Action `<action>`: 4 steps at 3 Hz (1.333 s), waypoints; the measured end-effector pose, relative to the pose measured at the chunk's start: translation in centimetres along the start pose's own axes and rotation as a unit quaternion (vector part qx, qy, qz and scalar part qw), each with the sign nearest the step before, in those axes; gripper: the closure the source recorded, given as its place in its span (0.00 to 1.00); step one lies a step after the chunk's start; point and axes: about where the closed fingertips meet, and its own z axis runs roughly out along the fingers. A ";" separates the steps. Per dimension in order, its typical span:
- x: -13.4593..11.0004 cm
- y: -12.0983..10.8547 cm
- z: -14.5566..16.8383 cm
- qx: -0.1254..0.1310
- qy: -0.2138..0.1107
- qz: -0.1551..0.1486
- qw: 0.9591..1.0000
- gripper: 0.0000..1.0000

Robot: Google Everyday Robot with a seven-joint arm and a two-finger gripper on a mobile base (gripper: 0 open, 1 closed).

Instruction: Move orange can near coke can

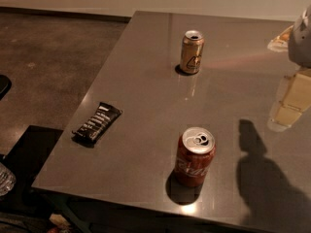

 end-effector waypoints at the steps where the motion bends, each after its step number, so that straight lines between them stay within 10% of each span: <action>1: -0.1 -0.2 0.0 0.004 0.001 0.001 1.000 0.00; 4: -5.1 -9.5 5.1 -0.005 -0.093 0.063 0.994 0.00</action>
Offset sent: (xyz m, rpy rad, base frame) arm 0.0639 0.0058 -0.0086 0.1067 -0.0079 -0.0414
